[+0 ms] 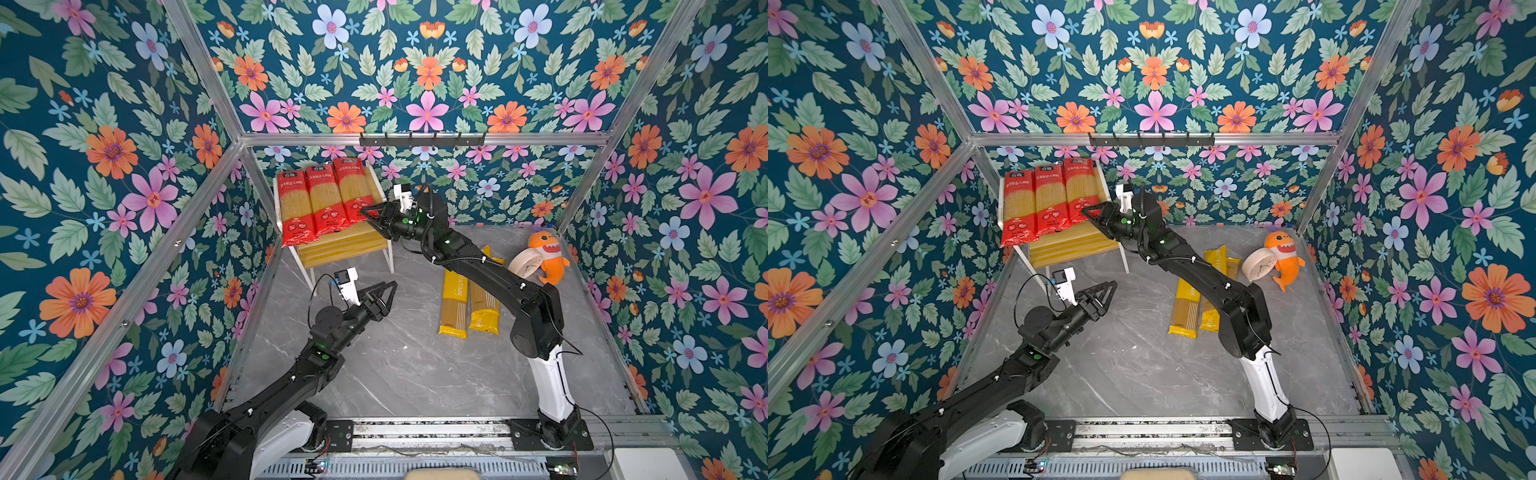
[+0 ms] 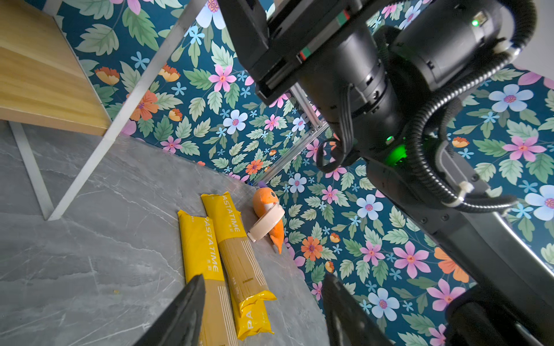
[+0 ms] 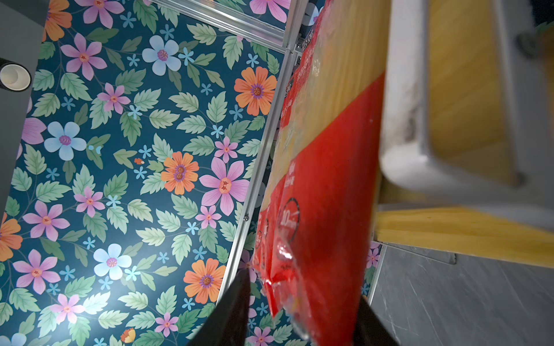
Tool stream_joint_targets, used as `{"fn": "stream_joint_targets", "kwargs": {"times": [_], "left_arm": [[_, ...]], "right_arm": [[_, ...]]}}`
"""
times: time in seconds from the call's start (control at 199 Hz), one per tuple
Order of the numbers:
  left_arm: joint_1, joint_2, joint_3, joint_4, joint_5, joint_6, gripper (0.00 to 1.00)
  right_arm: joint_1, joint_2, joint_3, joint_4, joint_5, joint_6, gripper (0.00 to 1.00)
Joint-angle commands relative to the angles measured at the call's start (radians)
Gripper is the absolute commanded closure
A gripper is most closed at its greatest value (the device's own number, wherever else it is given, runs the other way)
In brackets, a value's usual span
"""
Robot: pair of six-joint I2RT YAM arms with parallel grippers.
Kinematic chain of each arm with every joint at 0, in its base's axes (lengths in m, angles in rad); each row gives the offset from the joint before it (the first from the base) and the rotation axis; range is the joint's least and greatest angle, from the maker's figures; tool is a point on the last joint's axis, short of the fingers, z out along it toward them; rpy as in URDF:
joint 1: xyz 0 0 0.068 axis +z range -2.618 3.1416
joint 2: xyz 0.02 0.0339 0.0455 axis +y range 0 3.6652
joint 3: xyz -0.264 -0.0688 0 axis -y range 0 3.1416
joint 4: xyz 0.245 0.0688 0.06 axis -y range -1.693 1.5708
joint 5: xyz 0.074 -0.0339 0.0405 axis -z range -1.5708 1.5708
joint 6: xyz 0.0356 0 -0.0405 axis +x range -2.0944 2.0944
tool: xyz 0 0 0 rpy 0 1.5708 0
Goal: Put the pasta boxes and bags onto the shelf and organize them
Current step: 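Withdraw the right gripper from the shelf and reach the yellow pack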
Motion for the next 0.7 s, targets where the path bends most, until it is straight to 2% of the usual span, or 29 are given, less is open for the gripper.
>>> {"fn": "stream_joint_targets", "kwargs": {"times": [0.0,0.206,0.321,0.552,0.697], "left_arm": [[-0.009,0.009,0.001,-0.026,-0.017,0.056,0.35],[-0.063,0.042,0.012,-0.107,-0.094,0.145,0.35],[-0.12,0.064,0.001,-0.101,-0.165,0.184,0.35],[-0.288,0.19,0.051,-0.122,-0.34,0.276,0.34],[-0.309,0.29,0.069,-0.078,-0.37,0.249,0.34]], "right_arm": [[0.0,-0.051,-0.08,0.078,-0.029,-0.016,0.47],[0.003,-0.156,-0.368,0.276,-0.052,-0.004,0.44],[-0.002,-0.228,-0.519,0.311,-0.056,-0.031,0.44],[-0.08,-0.438,-0.878,0.187,-0.005,-0.15,0.44],[-0.143,-0.619,-1.093,-0.005,0.195,-0.24,0.43]]}}
